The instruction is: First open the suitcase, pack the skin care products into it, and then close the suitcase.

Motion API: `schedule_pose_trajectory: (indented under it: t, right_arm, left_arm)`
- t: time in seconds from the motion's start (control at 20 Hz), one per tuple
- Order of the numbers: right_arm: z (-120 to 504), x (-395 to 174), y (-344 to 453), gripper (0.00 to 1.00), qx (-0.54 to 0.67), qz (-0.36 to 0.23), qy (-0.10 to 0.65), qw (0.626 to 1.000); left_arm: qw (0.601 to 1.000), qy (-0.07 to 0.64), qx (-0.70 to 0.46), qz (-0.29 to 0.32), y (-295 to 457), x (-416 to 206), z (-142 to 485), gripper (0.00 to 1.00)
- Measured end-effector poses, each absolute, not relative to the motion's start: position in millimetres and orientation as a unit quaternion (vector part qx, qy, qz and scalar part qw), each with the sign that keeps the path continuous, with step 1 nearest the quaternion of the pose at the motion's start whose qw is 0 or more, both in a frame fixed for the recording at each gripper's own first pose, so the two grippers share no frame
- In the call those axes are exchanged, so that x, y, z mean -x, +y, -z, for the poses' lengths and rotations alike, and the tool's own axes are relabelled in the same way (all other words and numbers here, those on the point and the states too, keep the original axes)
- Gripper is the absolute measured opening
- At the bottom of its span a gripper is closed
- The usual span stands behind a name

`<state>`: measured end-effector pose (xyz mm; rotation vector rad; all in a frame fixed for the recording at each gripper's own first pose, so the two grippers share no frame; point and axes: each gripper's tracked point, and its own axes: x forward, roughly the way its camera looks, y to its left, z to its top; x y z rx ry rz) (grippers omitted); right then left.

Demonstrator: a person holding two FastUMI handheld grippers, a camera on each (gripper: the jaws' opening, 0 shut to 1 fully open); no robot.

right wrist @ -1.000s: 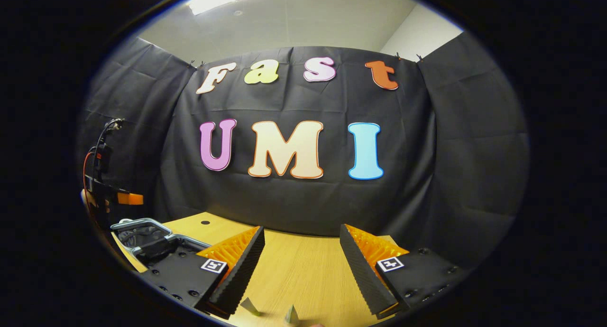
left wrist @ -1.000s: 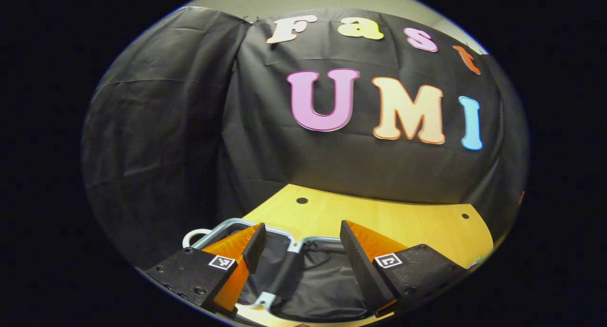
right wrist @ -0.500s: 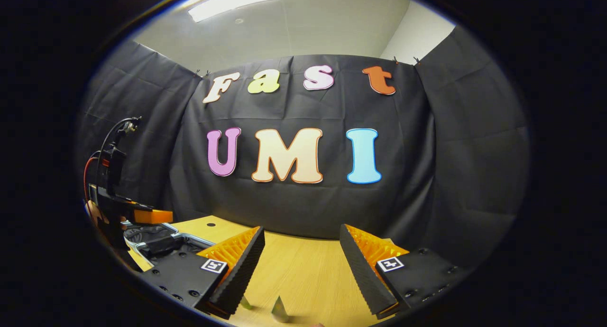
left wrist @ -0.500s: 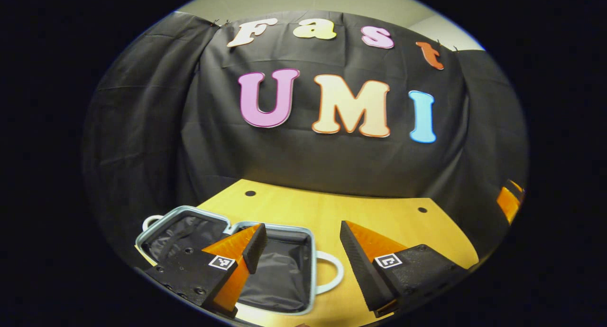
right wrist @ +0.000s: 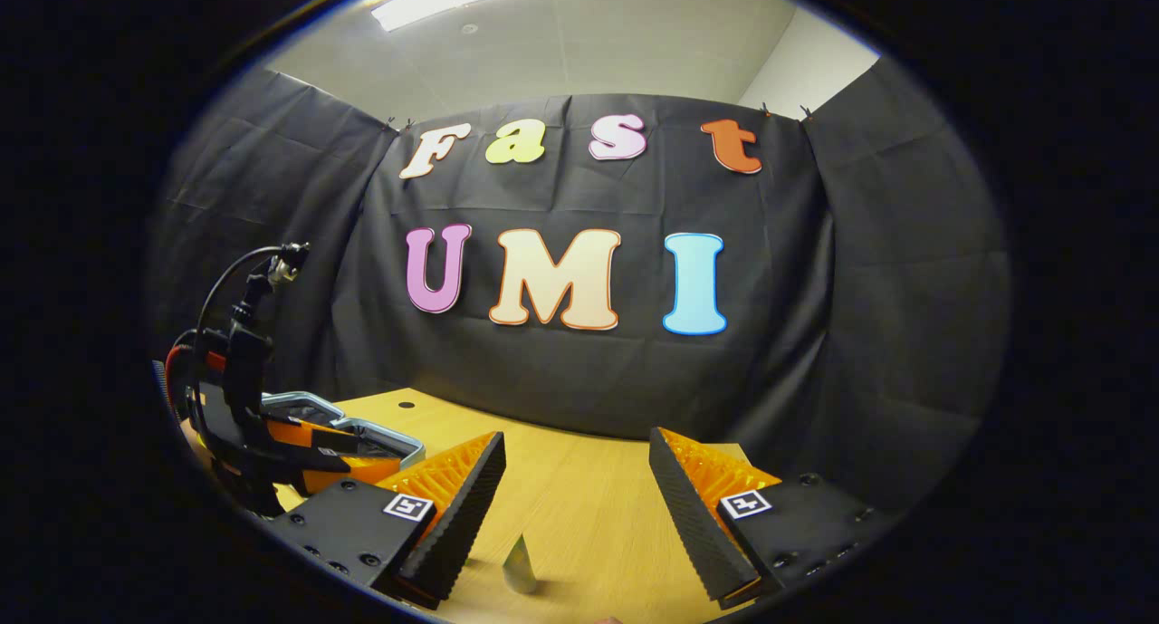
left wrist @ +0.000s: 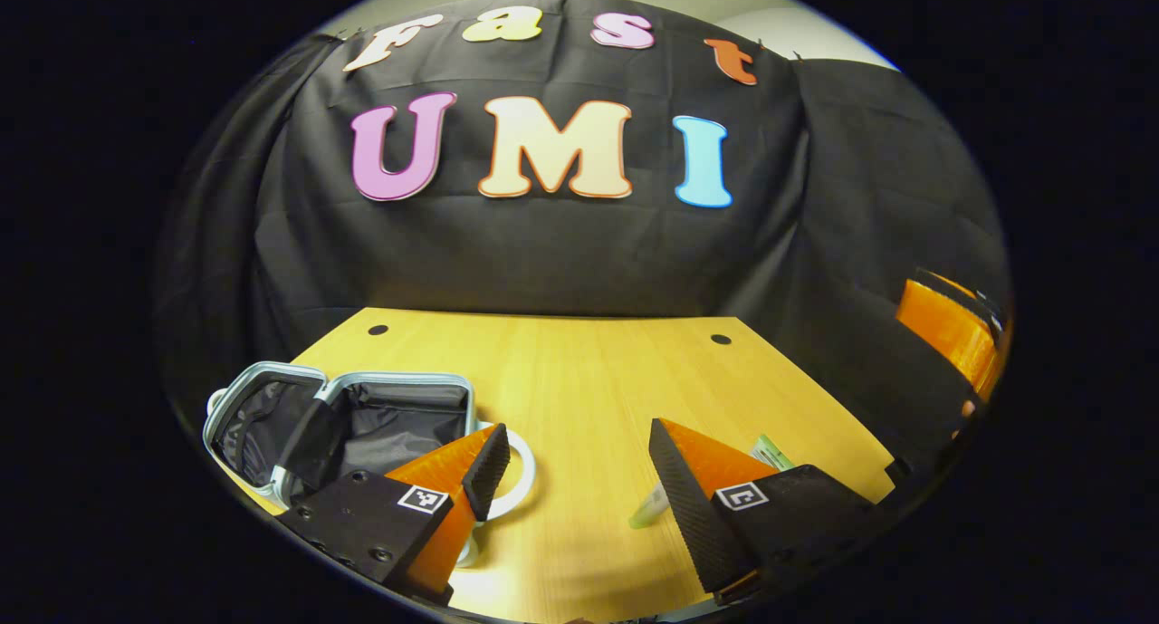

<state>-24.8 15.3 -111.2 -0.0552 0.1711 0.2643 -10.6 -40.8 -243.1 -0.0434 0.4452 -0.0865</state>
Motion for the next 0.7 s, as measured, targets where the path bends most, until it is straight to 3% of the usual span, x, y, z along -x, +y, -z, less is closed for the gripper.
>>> schedule_pose_trajectory:
  t: [0.45, 0.7]
  right_arm:
    - [120.7, 38.2, -17.2, 0.99, 0.048, -0.103, 0.107, 0.988]
    - [134.6, 48.6, -31.3, 0.99, 0.067, -0.096, 0.131, 0.984]
  left_arm:
    - [0.951, 0.281, 0.036, 0.120, -107.3, 23.5, 312.3, 0.90]
    - [0.932, 0.332, 0.046, 0.140, -122.9, 18.9, 360.8, 0.77]
